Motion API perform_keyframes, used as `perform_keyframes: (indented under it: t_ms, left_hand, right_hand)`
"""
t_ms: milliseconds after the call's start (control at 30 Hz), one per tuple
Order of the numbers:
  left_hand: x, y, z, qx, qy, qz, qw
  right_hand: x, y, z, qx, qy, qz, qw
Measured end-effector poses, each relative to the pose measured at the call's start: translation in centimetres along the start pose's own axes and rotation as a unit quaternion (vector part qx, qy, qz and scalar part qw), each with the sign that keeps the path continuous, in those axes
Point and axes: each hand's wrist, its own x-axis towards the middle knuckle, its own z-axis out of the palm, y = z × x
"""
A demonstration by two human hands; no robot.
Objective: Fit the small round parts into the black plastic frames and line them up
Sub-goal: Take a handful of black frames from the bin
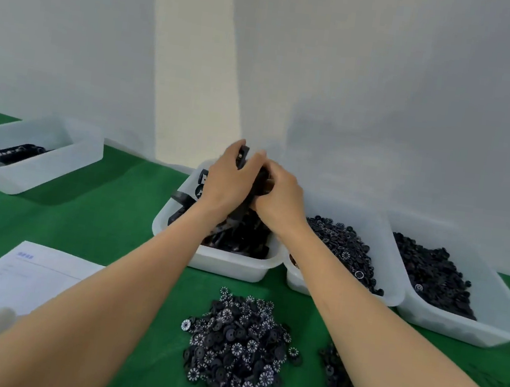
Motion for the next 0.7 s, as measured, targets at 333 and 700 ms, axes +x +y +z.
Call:
perform_keyframes:
  t_ms: [333,700]
  left_hand:
    - [-14.7,2.7,-8.8,-0.009,0.102,0.044,0.994]
    - [-23.9,-5.5,-11.6,-0.052,0.091,-0.141,0.984]
  right_hand:
    - [-13.4,-6.5,0.8,0.09,-0.066,-0.126,0.986]
    - [-23.2,-4.1,6.5,0.137,-0.102,-0.023,0.985]
